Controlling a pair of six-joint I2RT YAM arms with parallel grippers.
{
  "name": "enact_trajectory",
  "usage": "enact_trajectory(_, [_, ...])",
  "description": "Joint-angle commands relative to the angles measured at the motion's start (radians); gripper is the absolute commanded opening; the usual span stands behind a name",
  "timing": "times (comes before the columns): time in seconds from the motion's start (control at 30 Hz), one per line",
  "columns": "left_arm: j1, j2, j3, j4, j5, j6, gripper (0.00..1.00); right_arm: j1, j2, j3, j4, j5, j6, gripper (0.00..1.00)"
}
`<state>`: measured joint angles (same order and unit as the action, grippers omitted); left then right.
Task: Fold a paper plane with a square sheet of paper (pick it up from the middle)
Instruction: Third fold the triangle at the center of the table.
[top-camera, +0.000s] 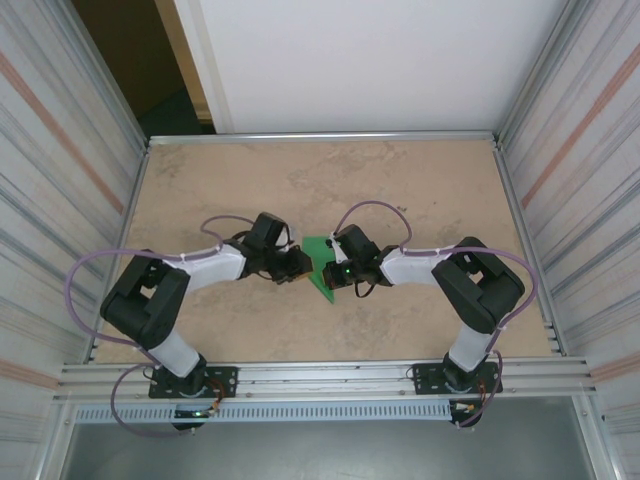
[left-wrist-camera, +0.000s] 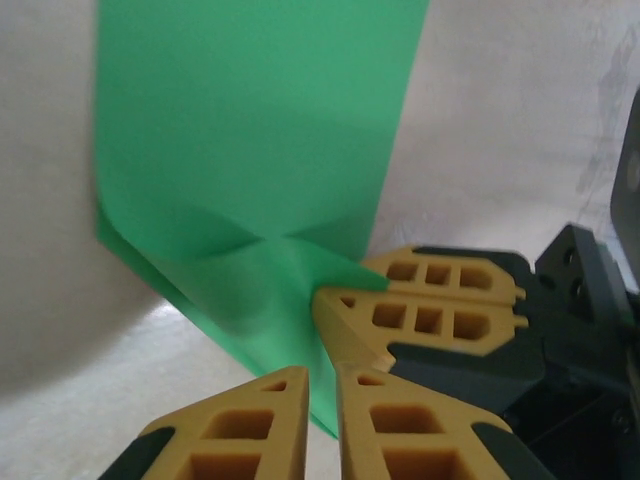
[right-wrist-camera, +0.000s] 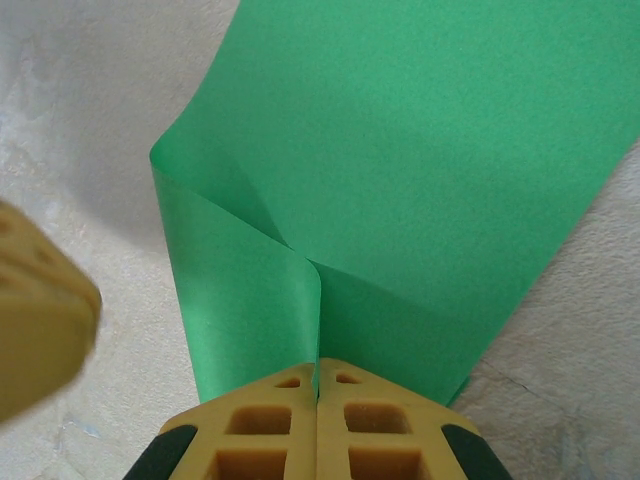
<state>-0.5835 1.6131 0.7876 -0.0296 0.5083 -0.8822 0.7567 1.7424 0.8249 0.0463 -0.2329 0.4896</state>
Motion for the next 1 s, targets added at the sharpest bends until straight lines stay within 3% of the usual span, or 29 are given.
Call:
enact_trajectory(0.0, [-0.021, 0.004, -0.021, 0.097, 0.017, -0.041, 0.14, -0.01, 0.033, 0.011, -0.074, 0.008, 0.017, 0.0])
enact_trajectory(0.97, [-0.037, 0.138, -0.007, 0.049, -0.027, 0.012, 0.11, -0.011, 0.036, 0.02, -0.09, 0.008, 0.017, 0.0])
